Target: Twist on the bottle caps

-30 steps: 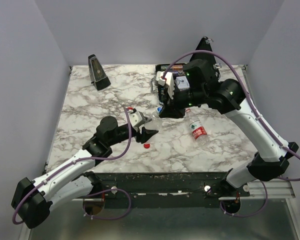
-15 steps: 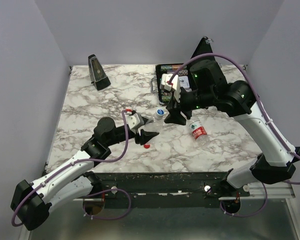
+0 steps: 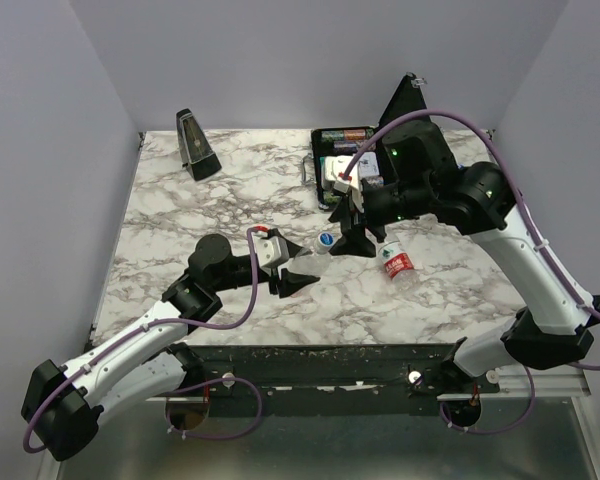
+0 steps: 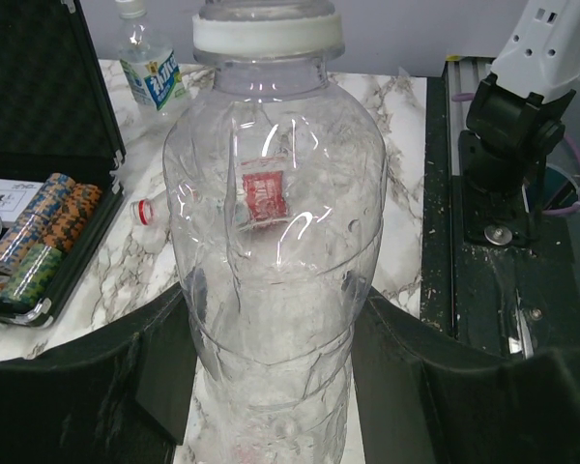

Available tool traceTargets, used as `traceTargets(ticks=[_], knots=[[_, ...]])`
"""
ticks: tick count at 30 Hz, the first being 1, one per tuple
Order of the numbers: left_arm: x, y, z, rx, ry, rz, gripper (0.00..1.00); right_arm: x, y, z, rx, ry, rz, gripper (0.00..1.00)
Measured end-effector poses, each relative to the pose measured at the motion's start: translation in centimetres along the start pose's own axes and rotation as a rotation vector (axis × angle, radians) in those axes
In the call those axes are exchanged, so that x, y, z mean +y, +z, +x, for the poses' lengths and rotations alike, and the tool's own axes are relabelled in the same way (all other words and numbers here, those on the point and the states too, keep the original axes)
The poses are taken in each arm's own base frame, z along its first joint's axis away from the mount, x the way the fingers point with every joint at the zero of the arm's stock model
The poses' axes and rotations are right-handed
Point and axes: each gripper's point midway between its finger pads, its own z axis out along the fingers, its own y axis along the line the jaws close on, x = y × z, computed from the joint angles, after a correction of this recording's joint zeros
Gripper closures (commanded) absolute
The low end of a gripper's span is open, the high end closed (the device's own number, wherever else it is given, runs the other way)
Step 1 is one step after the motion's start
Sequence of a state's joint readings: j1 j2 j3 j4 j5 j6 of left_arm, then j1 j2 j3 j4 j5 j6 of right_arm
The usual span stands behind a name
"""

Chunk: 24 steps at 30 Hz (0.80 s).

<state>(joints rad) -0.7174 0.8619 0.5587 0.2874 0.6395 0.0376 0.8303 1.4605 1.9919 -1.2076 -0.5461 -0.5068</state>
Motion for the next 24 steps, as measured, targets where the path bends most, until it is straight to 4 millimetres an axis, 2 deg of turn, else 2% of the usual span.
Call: traceTargets(ticks=[8, 24], knots=[[0.01, 0.05, -0.32, -0.012, 0.002, 0.000, 0.85, 0.85, 0.31, -0.35, -0.025, 0.000, -0.056, 0.29], [-0.01, 0.13, -0.95, -0.036, -0.016, -0.002, 0.86, 0.80, 0.96, -0.13, -0.022, 0.002, -0.074, 0.29]])
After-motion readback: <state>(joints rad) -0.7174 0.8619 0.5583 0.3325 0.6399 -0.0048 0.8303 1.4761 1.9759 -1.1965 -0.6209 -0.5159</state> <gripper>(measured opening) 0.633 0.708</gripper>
